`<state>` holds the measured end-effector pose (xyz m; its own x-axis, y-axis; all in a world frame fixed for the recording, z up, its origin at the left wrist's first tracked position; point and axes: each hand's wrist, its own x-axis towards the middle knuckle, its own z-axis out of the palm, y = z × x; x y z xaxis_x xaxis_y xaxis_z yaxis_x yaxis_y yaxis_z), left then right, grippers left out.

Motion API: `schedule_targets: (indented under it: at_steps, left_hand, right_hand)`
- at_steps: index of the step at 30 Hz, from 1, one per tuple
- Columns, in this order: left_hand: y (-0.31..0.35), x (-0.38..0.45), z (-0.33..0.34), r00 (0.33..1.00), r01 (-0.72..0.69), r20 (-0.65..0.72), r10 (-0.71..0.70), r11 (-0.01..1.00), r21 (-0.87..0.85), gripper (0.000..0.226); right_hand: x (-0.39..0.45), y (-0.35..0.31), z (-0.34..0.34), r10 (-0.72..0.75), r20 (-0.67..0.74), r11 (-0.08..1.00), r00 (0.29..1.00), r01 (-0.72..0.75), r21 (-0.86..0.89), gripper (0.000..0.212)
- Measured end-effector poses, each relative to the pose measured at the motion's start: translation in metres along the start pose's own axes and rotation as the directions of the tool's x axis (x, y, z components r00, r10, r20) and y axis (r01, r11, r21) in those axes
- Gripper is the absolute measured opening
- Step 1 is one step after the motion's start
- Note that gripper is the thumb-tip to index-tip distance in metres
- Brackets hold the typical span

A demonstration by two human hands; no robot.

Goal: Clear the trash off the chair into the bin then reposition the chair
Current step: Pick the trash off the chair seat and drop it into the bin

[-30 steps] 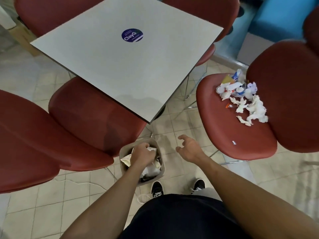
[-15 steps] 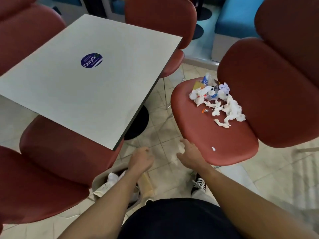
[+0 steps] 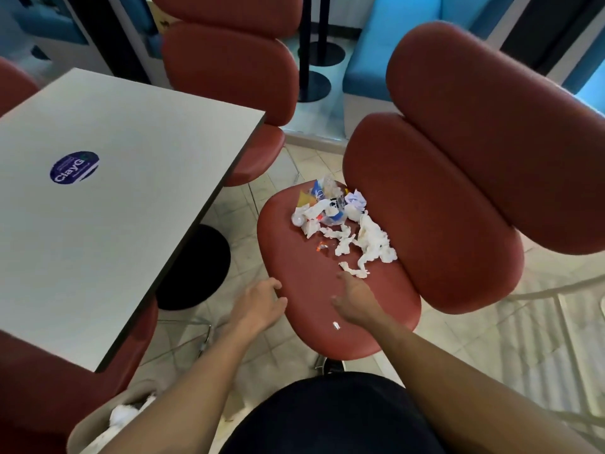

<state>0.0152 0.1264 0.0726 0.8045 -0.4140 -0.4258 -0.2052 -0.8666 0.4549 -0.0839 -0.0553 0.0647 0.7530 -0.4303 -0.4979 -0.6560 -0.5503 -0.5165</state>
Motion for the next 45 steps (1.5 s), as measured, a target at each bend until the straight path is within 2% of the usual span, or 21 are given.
schedule_targets:
  at_steps: [9, 19, 30, 36, 41, 45]
  left_hand:
    - [0.042, 0.039, 0.001, 0.989, -0.147, 0.034, 0.147, 0.989, 0.005, 0.037]
    - [0.096, 0.095, 0.024, 0.994, -0.082, 0.078, 0.079, 0.996, 0.027, 0.031]
    - [0.175, 0.199, 0.087, 0.987, 0.004, 0.160, -0.003, 1.000, -0.005, 0.027]
    - [0.208, 0.250, 0.138, 0.974, 0.038, 0.223, -0.035, 0.999, -0.012, 0.033]
    - [0.213, 0.285, 0.186, 0.977, 0.015, 0.214, -0.004, 0.999, -0.050, 0.053]
    - [0.216, 0.300, 0.215, 0.980, 0.047, 0.192, -0.047, 0.999, 0.006, 0.064]
  right_hand:
    - [0.022, 0.022, -0.040, 0.123, -0.096, 0.982, 0.988, -0.107, 0.155, 0.055]
    - [0.078, 0.069, -0.076, 0.188, -0.067, 0.971, 0.980, -0.175, 0.164, 0.058]
    - [0.197, 0.135, -0.107, 0.228, 0.028, 0.955, 0.973, -0.229, 0.189, 0.052]
    - [0.269, 0.166, -0.111, 0.170, 0.033, 0.976, 0.985, -0.173, 0.131, 0.048]
    - [0.318, 0.179, -0.101, 0.153, 0.036, 0.978, 0.988, -0.156, 0.140, 0.047]
    - [0.343, 0.182, -0.087, 0.174, 0.049, 0.977, 0.983, -0.179, 0.112, 0.050]
